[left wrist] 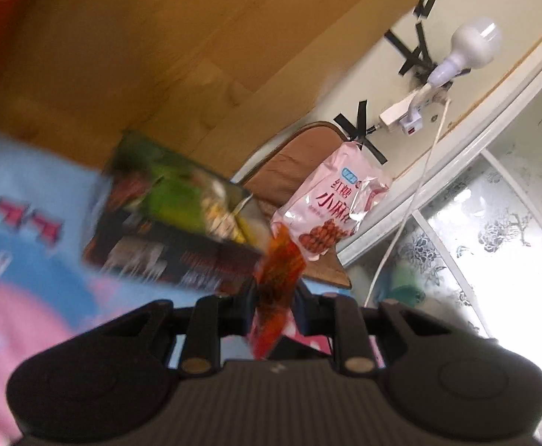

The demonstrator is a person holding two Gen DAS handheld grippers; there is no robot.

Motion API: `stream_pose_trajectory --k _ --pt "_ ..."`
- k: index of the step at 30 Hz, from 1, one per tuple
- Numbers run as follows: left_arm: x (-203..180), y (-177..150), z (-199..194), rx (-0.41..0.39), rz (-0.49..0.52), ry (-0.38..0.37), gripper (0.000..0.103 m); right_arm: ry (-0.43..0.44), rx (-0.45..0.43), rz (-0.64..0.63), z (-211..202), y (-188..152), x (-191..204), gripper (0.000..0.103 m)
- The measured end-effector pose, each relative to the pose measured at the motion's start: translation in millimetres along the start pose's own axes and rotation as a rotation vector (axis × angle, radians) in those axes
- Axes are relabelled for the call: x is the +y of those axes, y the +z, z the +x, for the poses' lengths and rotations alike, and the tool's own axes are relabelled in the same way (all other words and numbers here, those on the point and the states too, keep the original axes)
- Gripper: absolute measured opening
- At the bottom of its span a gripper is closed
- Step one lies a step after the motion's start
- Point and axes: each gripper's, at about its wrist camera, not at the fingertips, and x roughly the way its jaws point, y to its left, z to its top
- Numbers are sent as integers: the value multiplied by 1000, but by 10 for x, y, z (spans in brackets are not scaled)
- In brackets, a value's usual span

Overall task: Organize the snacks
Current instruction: 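Carry the orange bag into the black tin box and open the left tool, then grasp the green packet on the sheet with the left tool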

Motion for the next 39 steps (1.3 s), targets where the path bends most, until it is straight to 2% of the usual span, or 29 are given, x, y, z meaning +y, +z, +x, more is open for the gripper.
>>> stream_pose_trajectory --k 3,6,8,9,10,13,16,21,23,25,27,29,33,35,39 --pt "-38 267 449 24 45 29 19 -29 -65 -15 85 302 -120 7" --pt "6 481 841 14 72 101 20 -106 -118 -72 239 550 -227 7" --pt "109 578 1019 -2 56 181 34 -181 -148 -119 353 638 -299 10" --pt "149 599 1077 5 36 217 45 -199 -151 -123 401 666 -358 10" --pt "193 601 1101 10 16 234 46 -206 -152 -107 431 681 -428 11" --pt "192 525 967 -6 26 217 46 -186 -166 -61 369 651 -557 11" --pt "93 398 715 -34 68 209 55 -190 -196 -60 197 609 -577 11" --pt "-41 104 367 -24 87 166 55 -212 -274 12 -126 617 -636 12" --pt "-81 -47 228 -10 109 169 55 -184 -286 57 -269 559 -679 12" --pt "-74 -248 68 15 131 192 55 -162 -257 89 -363 460 -698 13" --pt "4 -447 -104 44 115 209 56 -148 -178 95 -409 313 -691 21" --pt "121 -631 -266 69 61 207 58 -129 -92 93 -402 123 -656 30" --pt "362 -943 -578 86 -80 174 58 -112 97 26 -205 -313 -491 31" --pt "441 -1079 -697 75 -139 156 58 -102 167 -22 -97 -482 -363 35" --pt "564 -1248 -633 102 -219 153 61 -95 201 -84 48 -628 -184 38"
